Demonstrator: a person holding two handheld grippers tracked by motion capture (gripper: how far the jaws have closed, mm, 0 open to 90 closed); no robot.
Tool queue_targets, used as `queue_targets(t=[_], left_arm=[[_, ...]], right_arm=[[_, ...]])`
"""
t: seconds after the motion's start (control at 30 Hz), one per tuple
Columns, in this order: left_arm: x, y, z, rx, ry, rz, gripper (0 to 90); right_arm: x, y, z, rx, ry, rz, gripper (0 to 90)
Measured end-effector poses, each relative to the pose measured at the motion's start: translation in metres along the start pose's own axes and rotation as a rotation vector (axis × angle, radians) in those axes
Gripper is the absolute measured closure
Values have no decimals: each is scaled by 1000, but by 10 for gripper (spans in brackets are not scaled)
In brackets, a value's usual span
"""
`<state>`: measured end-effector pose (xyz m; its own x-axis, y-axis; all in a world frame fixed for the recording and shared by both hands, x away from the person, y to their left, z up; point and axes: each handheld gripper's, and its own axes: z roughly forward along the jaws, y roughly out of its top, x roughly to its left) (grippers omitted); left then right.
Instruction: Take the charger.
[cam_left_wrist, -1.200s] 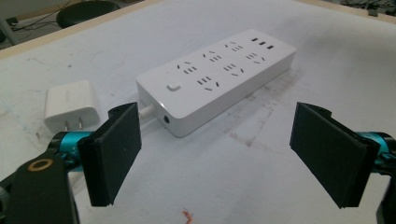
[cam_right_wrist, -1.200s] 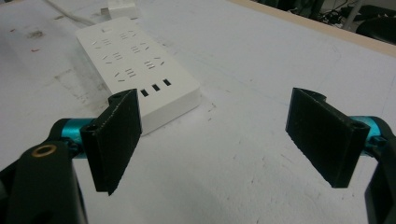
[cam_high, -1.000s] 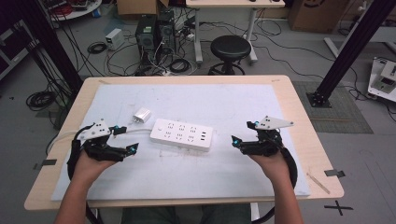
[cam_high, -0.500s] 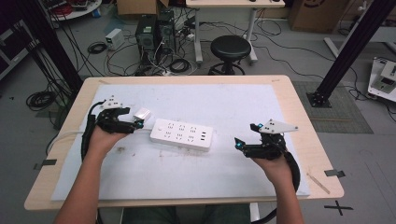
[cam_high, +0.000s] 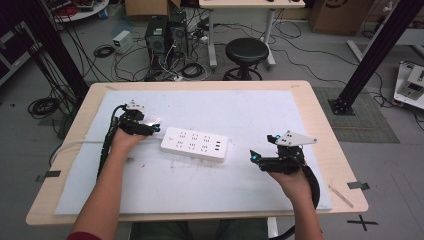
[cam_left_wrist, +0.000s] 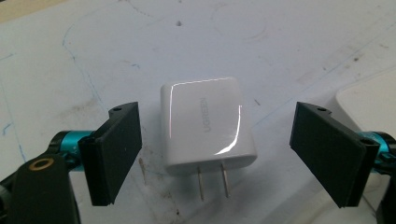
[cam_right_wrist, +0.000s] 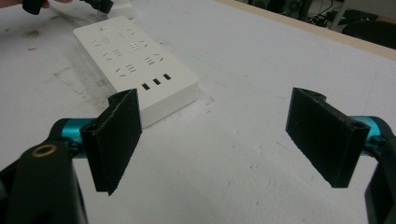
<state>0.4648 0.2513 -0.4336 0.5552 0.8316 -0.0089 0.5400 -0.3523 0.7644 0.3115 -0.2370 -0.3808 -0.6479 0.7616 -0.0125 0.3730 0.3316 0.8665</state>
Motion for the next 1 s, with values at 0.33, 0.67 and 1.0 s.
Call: queue_targets(t=[0.33, 0.67, 1.0], left_arm=[[4, 4, 11, 35, -3, 17, 198], [4, 0, 17, 65, -10, 15, 314], [2, 0, 17, 67, -2, 28, 423]], right_arm=[[2, 4, -2, -4, -13, 0, 187], [3, 6, 0, -4, -9, -8, 187], [3, 3, -1, 0, -3, 0, 187]])
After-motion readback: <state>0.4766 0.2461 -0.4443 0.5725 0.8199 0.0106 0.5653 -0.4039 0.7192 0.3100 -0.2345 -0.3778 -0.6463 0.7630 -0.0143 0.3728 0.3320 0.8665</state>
